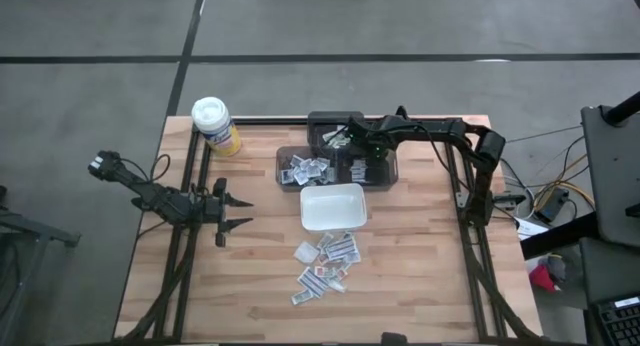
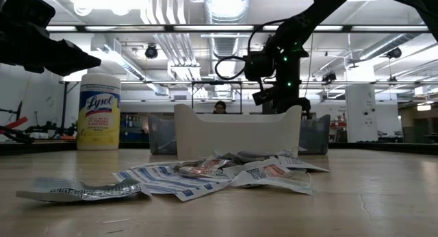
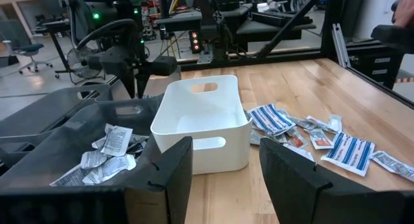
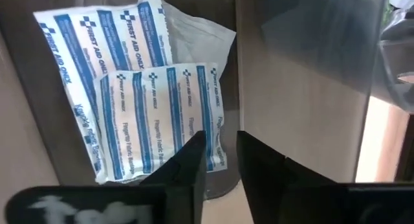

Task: Pick & Place First Aid Supplies
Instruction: Put the blue bandage into the right black bin

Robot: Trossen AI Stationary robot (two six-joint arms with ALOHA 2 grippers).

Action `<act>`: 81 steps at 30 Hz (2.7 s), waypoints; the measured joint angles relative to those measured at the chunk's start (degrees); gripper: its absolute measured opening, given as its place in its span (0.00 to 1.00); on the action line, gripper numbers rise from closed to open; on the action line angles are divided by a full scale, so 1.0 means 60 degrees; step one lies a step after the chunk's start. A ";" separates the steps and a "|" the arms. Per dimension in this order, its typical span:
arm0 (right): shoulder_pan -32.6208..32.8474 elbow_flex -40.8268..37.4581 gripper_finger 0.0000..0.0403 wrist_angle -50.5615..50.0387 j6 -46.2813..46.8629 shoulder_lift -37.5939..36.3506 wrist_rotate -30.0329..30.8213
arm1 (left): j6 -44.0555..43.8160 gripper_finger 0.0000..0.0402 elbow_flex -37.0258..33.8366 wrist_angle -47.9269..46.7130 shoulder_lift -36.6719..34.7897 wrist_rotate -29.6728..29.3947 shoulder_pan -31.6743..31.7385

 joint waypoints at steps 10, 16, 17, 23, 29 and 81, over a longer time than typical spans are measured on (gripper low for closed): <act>0.0004 0.1347 0.22 -0.1464 0.0307 -0.0031 0.0022 | -0.0144 0.44 0.0000 0.0004 0.0000 0.0000 0.0000; 0.0029 0.2618 0.18 -0.2686 0.0822 -0.0031 -0.0007 | -0.0160 0.44 0.0000 0.0004 0.0000 0.0000 -0.0001; 0.0050 0.2807 0.17 -0.2838 0.0930 -0.0031 -0.0034 | -0.0160 0.44 0.0000 0.0004 0.0000 0.0000 -0.0002; 0.0309 0.3738 0.15 -0.3521 0.1399 -0.0031 -0.0179 | -0.0171 0.44 0.0000 0.0004 0.0000 0.0003 -0.0004; 0.0701 0.4364 0.12 -0.4013 0.1737 -0.0031 -0.0856 | -0.0182 0.44 0.0000 0.0004 0.0000 0.0002 -0.0003; 0.8181 0.4222 0.02 -0.2568 1.2986 -0.1207 0.0036 | -0.0143 0.44 0.0000 0.0073 -0.0004 0.0004 -0.0004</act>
